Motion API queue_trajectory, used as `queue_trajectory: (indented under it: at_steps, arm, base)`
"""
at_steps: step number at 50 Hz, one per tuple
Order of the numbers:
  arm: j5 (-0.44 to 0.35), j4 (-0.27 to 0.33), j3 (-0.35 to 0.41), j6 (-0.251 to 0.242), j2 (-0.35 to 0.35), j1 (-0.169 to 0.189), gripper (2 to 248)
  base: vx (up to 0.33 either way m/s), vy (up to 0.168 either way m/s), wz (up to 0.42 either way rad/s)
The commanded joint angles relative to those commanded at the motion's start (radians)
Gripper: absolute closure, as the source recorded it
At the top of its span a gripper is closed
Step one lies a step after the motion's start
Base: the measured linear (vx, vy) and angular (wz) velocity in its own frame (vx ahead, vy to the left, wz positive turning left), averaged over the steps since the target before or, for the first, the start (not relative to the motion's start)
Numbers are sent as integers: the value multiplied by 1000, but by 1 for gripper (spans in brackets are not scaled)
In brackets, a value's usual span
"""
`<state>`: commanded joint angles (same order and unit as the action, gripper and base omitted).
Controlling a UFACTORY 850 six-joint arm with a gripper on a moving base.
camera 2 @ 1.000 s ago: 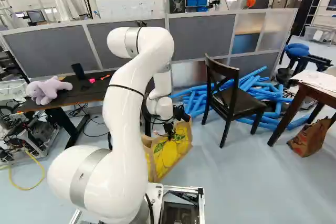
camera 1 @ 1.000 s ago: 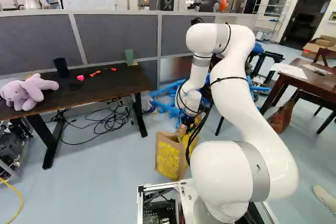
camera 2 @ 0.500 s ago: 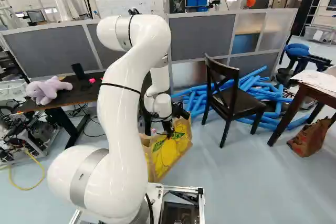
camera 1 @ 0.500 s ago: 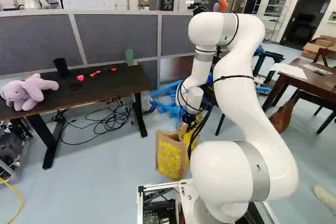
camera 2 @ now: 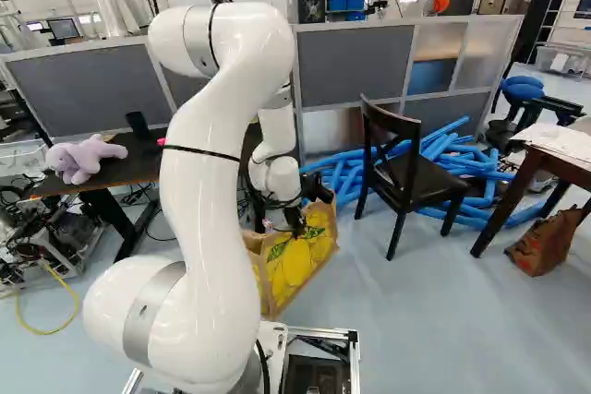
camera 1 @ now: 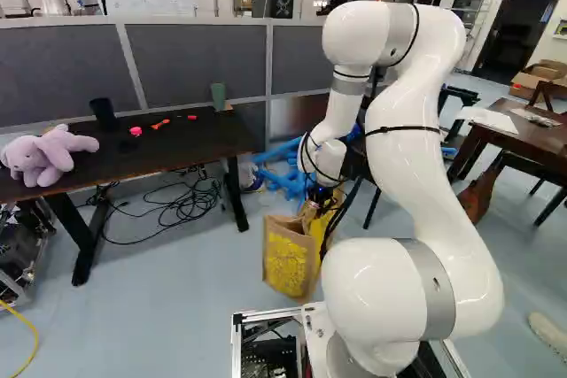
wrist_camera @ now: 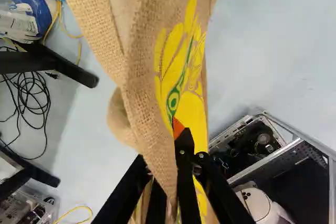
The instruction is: Pick up the bag on the ground and place it on the table
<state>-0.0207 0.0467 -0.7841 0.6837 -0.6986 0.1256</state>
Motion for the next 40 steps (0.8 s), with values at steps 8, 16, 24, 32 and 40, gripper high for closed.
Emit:
queue_trajectory:
  at_steps: [8, 16, 24, 32, 40]
  arm:
    - [20, 0, 20, 0, 35, -1, 228]
    - [42, 0, 41, 0, 72, -4, 228]
    - [65, 0, 62, 0, 110, -8, 228]
    - [88, 0, 79, 0, 146, -10, 228]
    - [110, 0, 88, 0, 179, -12, 228]
  base:
    - [0, 0, 0]
    - [0, 0, 0]
    - [0, 0, 0]
    - [0, 0, 0]
    - [0, 0, 0]
